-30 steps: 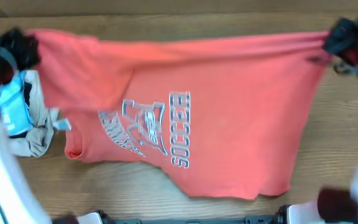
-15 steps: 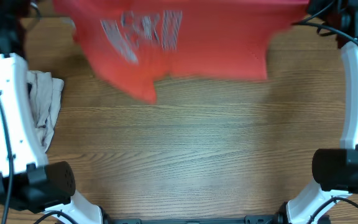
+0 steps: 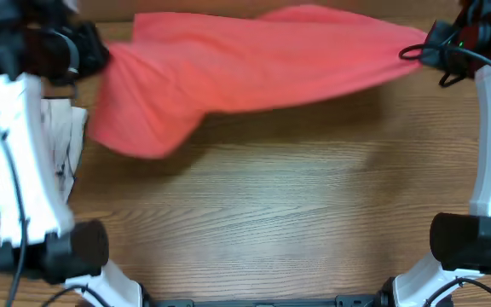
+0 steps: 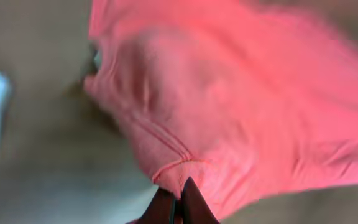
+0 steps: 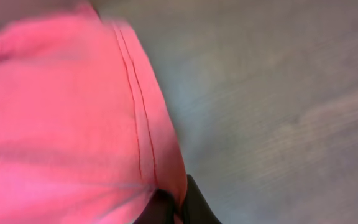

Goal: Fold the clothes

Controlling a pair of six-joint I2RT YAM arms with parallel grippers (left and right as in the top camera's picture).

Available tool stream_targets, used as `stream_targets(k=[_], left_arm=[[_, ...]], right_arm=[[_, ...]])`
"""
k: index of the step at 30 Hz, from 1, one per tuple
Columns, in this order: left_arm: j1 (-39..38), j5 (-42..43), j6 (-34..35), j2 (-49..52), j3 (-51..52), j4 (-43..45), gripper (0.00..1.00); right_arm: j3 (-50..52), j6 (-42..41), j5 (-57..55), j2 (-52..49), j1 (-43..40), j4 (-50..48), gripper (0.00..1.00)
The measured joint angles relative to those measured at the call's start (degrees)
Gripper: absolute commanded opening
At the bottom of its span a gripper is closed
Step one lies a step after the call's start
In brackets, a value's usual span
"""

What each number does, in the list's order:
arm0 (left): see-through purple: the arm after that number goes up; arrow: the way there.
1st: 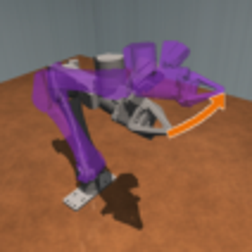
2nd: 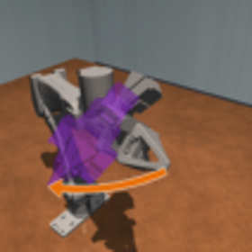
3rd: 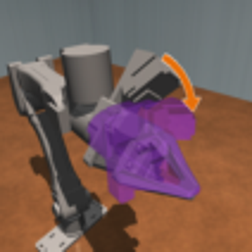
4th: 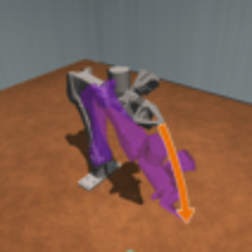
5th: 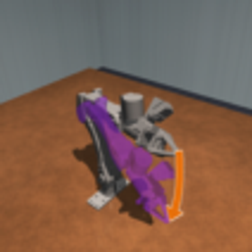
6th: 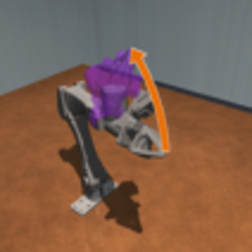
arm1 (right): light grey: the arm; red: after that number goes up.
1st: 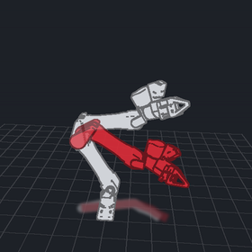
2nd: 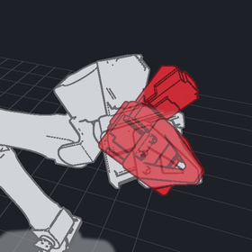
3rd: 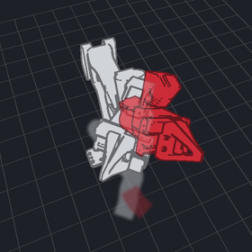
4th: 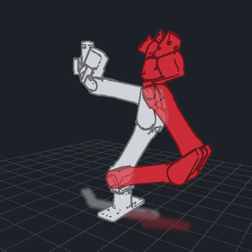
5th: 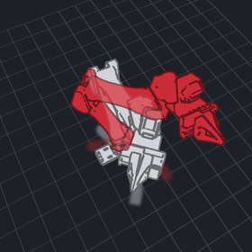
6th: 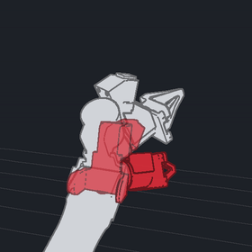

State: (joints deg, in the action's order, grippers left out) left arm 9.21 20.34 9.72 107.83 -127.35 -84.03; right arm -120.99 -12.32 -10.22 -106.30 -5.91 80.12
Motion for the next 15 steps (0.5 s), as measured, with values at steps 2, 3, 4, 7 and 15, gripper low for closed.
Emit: stream_targets(k=[2, 3, 4, 7, 15], left_arm=[[-0.90, -1.14, -1.18, 2.64, 5.84, -0.42, 0.04], [-1.01, -1.68, -1.40, 3.91, 8.81, -0.52, 0.04], [-1.05, -2.10, -1.64, 4.96, 11.08, -0.70, 0.04], [-0.92, -5.07, -2.25, 5.86, 21.31, -1.27, 0.04], [2.34, -10.34, -1.84, 4.22, 33.81, -1.46, 0.04]], right_arm=[[4.52, 0.17, -0.72, -0.13, -0.04, 1.31, 0.04], [5.84, 0.17, -0.79, -0.13, -0.04, 1.70, 0.04], [7.91, 0.17, -0.83, -0.17, -0.07, 2.14, 0.04], [16.90, 0.15, -1.18, -0.39, -0.11, 2.64, 0.04], [30.97, -4.66, -1.09, -0.74, -7.58, 4.15, 0.04]])
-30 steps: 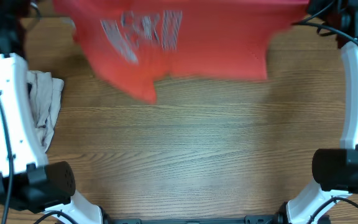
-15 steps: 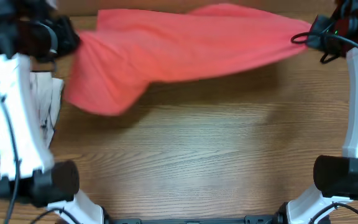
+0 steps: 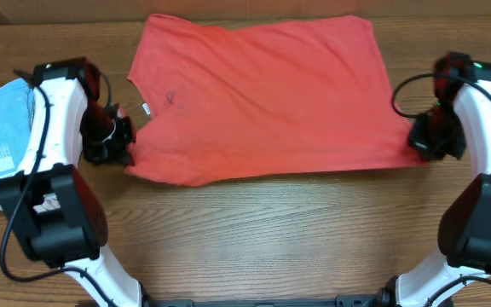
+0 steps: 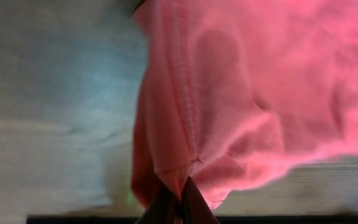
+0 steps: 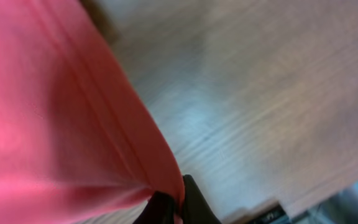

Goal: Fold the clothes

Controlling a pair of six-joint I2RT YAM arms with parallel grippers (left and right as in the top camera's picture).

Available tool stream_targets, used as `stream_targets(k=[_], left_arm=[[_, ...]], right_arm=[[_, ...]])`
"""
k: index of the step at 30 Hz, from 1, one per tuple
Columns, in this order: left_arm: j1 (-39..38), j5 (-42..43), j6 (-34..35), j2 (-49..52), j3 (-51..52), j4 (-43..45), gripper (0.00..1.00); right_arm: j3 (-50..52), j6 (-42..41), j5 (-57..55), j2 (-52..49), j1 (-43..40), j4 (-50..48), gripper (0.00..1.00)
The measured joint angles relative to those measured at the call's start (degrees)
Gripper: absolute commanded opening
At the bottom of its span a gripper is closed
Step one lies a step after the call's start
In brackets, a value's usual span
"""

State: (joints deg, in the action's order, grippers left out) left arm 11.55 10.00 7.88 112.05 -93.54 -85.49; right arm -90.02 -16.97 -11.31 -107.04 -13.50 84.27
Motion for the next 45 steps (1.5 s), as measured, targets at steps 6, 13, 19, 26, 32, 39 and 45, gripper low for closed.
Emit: stream_targets(k=[6, 13, 19, 26, 32, 39, 45], left_arm=[[6.62, 2.51, 0.85, -15.26, 4.63, 3.10, 0.04], [6.93, 12.20, -2.29, -34.88, 4.79, 12.28, 0.04], [6.93, 12.46, -0.72, -52.85, -1.99, 16.63, 0.04], [6.93, 5.75, 3.23, -66.71, -11.17, 21.42, 0.04], [6.93, 4.22, 4.63, -67.91, -11.65, 22.95, 0.04], [6.93, 7.82, 5.53, -45.81, -10.14, 30.69, 0.04], [7.13, 20.35, 11.45, -18.58, -9.66, 59.19, 0.04]], right_arm=[[1.01, -1.25, 2.49, 0.50, -1.03, 0.15, 0.04], [0.57, 0.28, 4.15, 18.05, 4.85, -1.68, 0.04], [-8.11, 0.55, 4.33, 39.69, 4.63, -3.30, 0.04], [-17.62, 0.52, 4.11, 54.01, 4.59, -8.87, 0.04], [-19.96, 0.68, 3.91, 52.85, 4.57, -14.12, 0.04], [-20.02, 4.11, 9.18, 27.10, 4.94, -24.57, 0.04], [-20.31, 4.87, 11.47, 7.28, 7.23, -33.70, 0.04]])
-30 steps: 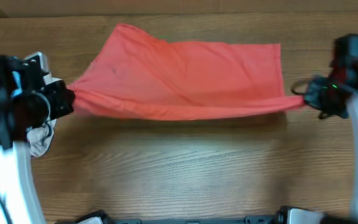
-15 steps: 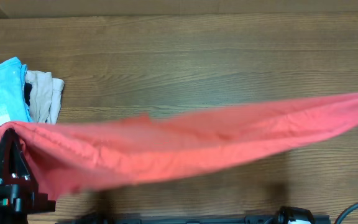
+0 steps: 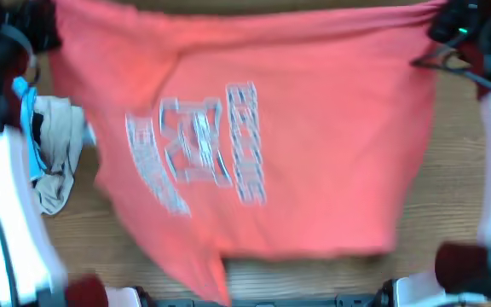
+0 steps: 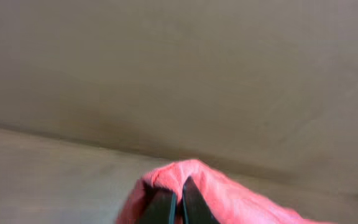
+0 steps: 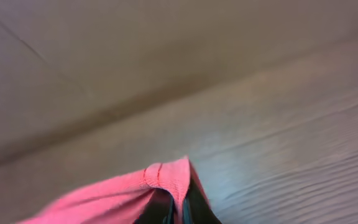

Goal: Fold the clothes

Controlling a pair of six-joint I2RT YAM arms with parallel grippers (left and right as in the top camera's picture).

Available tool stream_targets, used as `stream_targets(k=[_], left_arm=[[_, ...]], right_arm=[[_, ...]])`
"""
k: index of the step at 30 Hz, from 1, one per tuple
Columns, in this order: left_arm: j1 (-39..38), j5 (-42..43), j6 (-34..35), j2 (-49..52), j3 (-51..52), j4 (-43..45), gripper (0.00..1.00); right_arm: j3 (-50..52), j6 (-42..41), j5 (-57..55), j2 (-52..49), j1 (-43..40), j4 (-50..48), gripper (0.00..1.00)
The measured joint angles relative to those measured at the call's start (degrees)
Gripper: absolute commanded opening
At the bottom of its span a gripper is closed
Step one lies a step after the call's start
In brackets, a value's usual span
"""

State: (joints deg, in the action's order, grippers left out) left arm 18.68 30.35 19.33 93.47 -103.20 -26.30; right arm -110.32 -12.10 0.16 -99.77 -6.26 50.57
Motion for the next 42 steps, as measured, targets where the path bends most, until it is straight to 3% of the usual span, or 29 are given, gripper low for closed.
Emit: stream_targets(k=[4, 6, 8, 10, 12, 15, 18, 20, 26, 32, 42], left_arm=[[2.36, 11.91, 13.53, 10.71, -3.72, 20.02, 0.04], [4.50, 15.80, 18.53, 11.61, -9.11, 22.80, 0.04], [7.30, 20.37, 21.03, 11.15, -20.13, 20.13, 0.04], [9.55, 22.97, 18.82, 7.21, -30.62, 4.87, 0.04], [9.88, 22.82, 12.22, 2.49, -36.00, -16.79, 0.04], [5.11, 19.10, 0.07, -2.97, -39.54, -40.70, 0.04], [-2.08, 12.31, -9.86, -3.61, -38.01, -56.15, 0.04], [-6.12, 6.21, -14.47, -1.16, -33.53, -62.20, 0.04], [-13.40, -9.92, -20.44, 14.40, -10.27, -60.41, 0.04], [-13.03, -16.31, -21.29, 25.75, 4.33, -57.70, 0.04], [-5.42, -27.56, -11.82, 25.27, 5.81, -59.45, 0.04]], right_arm=[[-8.94, -1.51, 0.04, -3.08, 1.36, 1.57, 0.04], [-19.91, -1.81, -0.22, -2.64, 1.49, 3.69, 0.04], [-31.26, -1.99, -1.44, -0.26, 1.44, 6.58, 0.04], [-38.29, -2.16, -2.45, 3.91, 1.38, 11.54, 0.04], [-41.33, -2.29, -3.23, 7.41, 1.25, 18.21, 0.04], [-41.81, -2.49, -3.30, 9.99, 1.05, 25.57, 0.04], [-35.15, -2.67, -3.45, 6.95, 1.03, 37.75, 0.04], [-30.03, -2.73, -3.72, 2.86, 1.05, 39.74, 0.04], [-3.89, -2.67, -5.35, -14.40, 1.05, 36.13, 0.04], [14.71, -2.86, -10.25, -14.67, -0.26, 31.74, 0.04], [17.14, -5.31, -11.34, -12.02, -7.69, 37.64, 0.04]])
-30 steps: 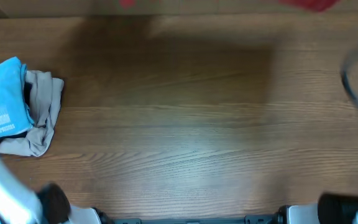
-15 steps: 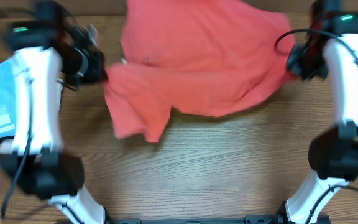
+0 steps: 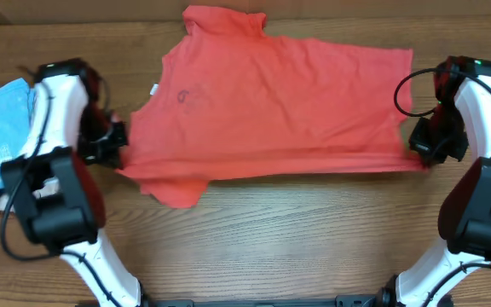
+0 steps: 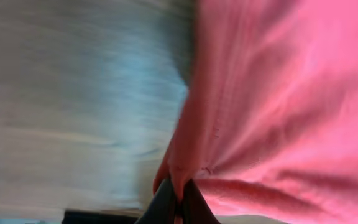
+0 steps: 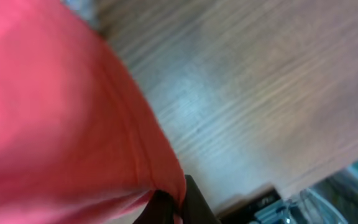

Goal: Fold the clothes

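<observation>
A red T-shirt [image 3: 271,102] lies spread on the wooden table, its plain side up, a sleeve sticking out at the near left. My left gripper [image 3: 118,155] is shut on the shirt's near left corner [image 4: 185,180] at table level. My right gripper [image 3: 422,153] is shut on the near right corner [image 5: 166,186], also down at the table. In both wrist views the dark fingers pinch a fold of red cloth.
A light blue garment lies at the table's left edge, beside the left arm. Bare wood [image 3: 297,239] stretches in front of the shirt. The far edge of the table runs just behind the shirt's collar end.
The shirt hung raised high between both grippers, its printed side toward the overhead camera. Now it lies flat on the table, plain side up, with both grippers low at its near corners.
First the shirt was held up and bunched at the table's far side. Then it lay spread on the table with both grippers at its near corners. Then it was lifted high, print showing. Now it is down flat again, both grippers still shut on it.
</observation>
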Controlling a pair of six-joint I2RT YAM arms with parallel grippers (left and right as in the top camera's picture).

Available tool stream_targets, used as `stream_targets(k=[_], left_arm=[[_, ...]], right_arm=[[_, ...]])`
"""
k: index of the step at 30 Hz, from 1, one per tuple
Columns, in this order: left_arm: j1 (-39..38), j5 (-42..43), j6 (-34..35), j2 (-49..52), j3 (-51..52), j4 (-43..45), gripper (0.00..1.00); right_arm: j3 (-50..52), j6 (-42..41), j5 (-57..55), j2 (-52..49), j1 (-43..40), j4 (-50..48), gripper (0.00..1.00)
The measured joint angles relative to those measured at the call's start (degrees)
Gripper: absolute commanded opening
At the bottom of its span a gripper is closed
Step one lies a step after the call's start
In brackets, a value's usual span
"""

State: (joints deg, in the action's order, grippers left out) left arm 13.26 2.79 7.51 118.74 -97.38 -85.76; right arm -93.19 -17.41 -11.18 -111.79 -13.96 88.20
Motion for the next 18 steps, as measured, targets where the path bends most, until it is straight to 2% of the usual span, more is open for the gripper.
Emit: stream_targets(k=[4, 9, 18], left_arm=[[4.76, 1.14, 1.66, -6.03, 0.02, -1.31, 0.04], [5.49, 1.22, 3.08, -13.29, 2.01, -1.90, 0.04], [5.49, 1.27, 3.34, -17.62, 16.35, 4.28, 0.04]], right_arm=[[0.00, -0.61, 1.92, 1.84, -0.26, 1.81, 0.04], [0.00, 1.01, 5.73, 2.67, -0.28, 1.79, 0.04], [3.21, 3.13, 8.72, 5.81, -0.37, -0.63, 0.04]])
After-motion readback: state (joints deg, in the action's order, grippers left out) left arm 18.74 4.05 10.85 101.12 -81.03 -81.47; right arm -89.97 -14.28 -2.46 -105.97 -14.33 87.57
